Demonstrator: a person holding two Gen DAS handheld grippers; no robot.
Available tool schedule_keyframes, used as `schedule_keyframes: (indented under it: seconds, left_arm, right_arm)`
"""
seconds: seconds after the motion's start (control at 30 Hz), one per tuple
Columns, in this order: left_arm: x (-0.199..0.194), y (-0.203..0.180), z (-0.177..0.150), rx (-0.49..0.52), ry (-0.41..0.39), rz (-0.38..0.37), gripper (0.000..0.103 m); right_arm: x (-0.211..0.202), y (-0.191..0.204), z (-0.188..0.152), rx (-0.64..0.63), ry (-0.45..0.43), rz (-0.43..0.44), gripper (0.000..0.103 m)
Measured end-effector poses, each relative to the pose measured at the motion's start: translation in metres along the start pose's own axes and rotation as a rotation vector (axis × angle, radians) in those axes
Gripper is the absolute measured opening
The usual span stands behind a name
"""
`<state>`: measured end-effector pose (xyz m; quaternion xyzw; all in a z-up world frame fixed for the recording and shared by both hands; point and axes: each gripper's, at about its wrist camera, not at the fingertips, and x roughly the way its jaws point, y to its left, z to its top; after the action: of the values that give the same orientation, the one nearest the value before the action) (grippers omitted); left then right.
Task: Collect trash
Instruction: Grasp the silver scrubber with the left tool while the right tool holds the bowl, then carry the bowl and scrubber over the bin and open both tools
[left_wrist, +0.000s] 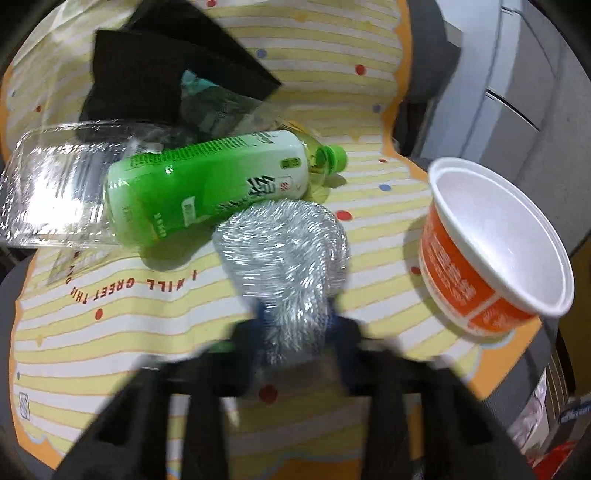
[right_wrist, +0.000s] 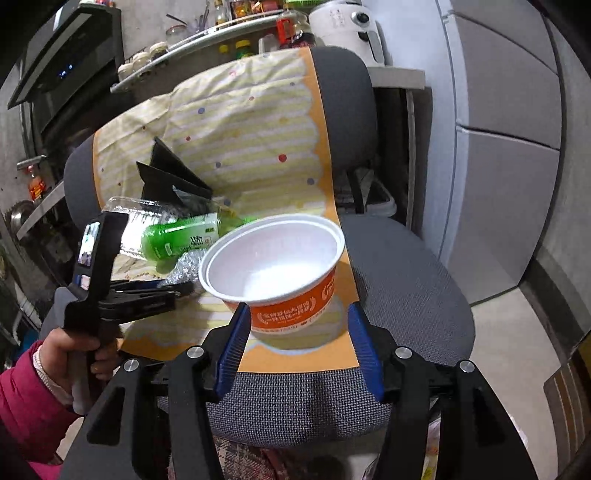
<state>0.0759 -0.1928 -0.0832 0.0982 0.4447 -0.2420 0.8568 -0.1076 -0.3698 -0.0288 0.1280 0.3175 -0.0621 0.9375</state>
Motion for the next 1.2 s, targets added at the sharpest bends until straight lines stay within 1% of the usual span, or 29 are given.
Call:
schedule_keyframes:
  seconds: [0.03,0.13,0.17,0.23,0.3,0.37,0.43,0.47,0.5,0.53,0.6,0.63,0.7,0.73,0.77,0.8,0.83,0.87,0.93,1.07,1.13,1.2]
  left_arm:
    - [-0.003,0.003,-0.002,-0.006,-0.009,-0.017,0.009]
    - [-0.031,0.008,-0.016,-0.001,-0.065,-0.073,0.008]
    - [-0.045,0.010,-0.023,0.002,-0.087,-0.108,0.008]
    - [-0.068,0.013,-0.031,0.006,-0.127,-0.136,0.008]
    - [-0.090,0.016,-0.035,0.015,-0.180,-0.149,0.008]
    - [-0.106,0.019,-0.034,0.011,-0.214,-0.150,0.008]
    - [-0.116,0.022,-0.031,0.007,-0.244,-0.133,0.008]
    - [-0.119,0.023,-0.030,0.007,-0.256,-0.119,0.008]
    - [-0.119,0.024,-0.030,0.007,-0.257,-0.112,0.008]
    - [-0.116,0.024,-0.029,0.003,-0.253,-0.109,0.008]
    - [-0.112,0.025,-0.031,-0.006,-0.240,-0.113,0.008]
    - [-0.108,0.024,-0.029,-0.006,-0.237,-0.112,0.008]
    - [-0.106,0.020,-0.031,-0.002,-0.233,-0.114,0.008]
    - [-0.104,0.018,-0.030,0.001,-0.232,-0.112,0.008]
    - [-0.103,0.018,-0.029,0.004,-0.231,-0.111,0.009]
    - [-0.103,0.016,-0.028,0.007,-0.232,-0.106,0.009]
    - [-0.103,0.016,-0.028,0.010,-0.235,-0.103,0.008]
    - [-0.104,0.014,-0.027,0.013,-0.237,-0.100,0.008]
    - [-0.104,0.011,-0.027,0.014,-0.242,-0.095,0.008]
    - [-0.106,0.004,-0.027,0.016,-0.246,-0.105,0.009]
    - [-0.109,-0.005,-0.028,0.027,-0.255,-0.104,0.008]
    - [-0.111,-0.015,-0.029,0.038,-0.260,-0.120,0.009]
  right_arm:
    - [0.002,0.001,0.000,0.002,0.003,0.006,0.056]
    - [0.004,0.004,0.001,-0.006,0.001,0.005,0.056]
    - [0.003,0.005,0.003,-0.005,-0.005,0.005,0.058]
    - [0.003,0.005,0.007,0.004,-0.025,0.007,0.065]
    - [0.006,0.003,0.014,0.020,-0.039,0.007,0.065]
    - [0.013,-0.001,0.023,0.057,-0.044,0.008,0.065]
    - [0.020,-0.004,0.029,0.088,-0.051,0.005,0.065]
    - [0.025,-0.005,0.032,0.094,-0.050,-0.012,0.064]
    - [0.030,-0.007,0.034,0.100,-0.046,-0.031,0.061]
    - [0.037,-0.008,0.036,0.109,-0.037,-0.050,0.052]
    - [0.048,-0.012,0.037,0.132,-0.017,-0.071,0.042]
    - [0.053,-0.015,0.037,0.143,-0.010,-0.075,0.039]
    - [0.063,-0.018,0.037,0.155,0.005,-0.088,0.038]
    - [0.070,-0.020,0.036,0.165,0.018,-0.096,0.035]
    - [0.073,-0.022,0.036,0.174,0.026,-0.096,0.031]
    - [0.076,-0.024,0.034,0.190,0.033,-0.089,0.023]
    - [0.076,-0.026,0.033,0.207,0.034,-0.082,0.020]
    - [0.073,-0.026,0.032,0.215,0.026,-0.079,0.017]
    - [0.065,-0.025,0.031,0.216,0.003,-0.068,0.007]
    - [0.043,-0.025,0.030,0.220,-0.030,-0.052,0.006]
    - [0.027,-0.026,0.028,0.215,-0.040,-0.058,0.006]
    - [0.012,-0.028,0.025,0.224,-0.042,-0.058,0.006]
